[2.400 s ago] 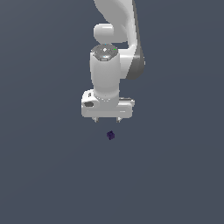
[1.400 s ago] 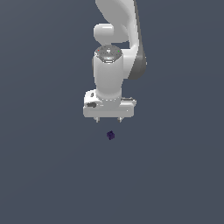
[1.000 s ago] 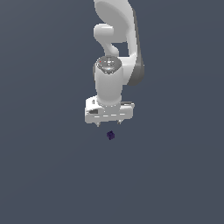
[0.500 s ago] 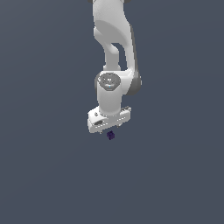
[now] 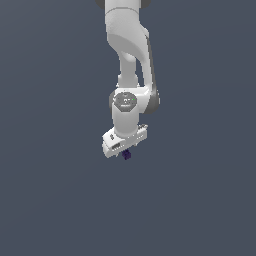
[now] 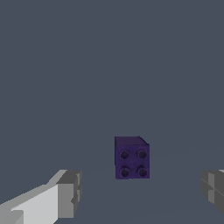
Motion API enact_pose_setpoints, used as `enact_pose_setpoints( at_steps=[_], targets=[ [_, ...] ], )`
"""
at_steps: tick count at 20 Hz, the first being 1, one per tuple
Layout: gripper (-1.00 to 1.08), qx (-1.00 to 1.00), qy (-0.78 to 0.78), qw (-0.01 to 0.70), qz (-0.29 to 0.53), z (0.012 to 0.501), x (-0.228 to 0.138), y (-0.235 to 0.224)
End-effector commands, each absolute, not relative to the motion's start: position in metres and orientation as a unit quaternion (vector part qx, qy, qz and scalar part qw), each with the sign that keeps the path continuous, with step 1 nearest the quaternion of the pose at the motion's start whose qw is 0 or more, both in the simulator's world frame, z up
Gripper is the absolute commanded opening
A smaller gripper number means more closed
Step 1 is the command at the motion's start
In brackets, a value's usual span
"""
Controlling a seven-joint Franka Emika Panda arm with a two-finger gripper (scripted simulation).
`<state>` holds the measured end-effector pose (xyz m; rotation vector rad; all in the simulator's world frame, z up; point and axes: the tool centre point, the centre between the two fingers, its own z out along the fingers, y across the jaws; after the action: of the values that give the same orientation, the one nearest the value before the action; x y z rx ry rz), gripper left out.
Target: Pick up the object and move it to a goal position.
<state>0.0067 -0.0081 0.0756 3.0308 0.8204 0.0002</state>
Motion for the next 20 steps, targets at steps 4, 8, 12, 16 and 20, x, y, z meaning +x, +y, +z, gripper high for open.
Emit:
enact_pose_setpoints(
  at_steps=[4,8,12,16,20],
  targets=[
    [1.0,0.963,0.268,0.0,0.0,0.073,0.006,-0.008],
    [1.0,0.963,0.268,0.0,0.0,0.067,0.006,-0.008],
    [1.0,0.963,0.269,0.0,0.0,0.049,0.005,-0.008],
    [1.0,0.963,0.27,0.0,0.0,0.029,0.005,-0.008],
    [1.0,0.963,0.27,0.0,0.0,0.022,0.006,-0.008]
  ],
)
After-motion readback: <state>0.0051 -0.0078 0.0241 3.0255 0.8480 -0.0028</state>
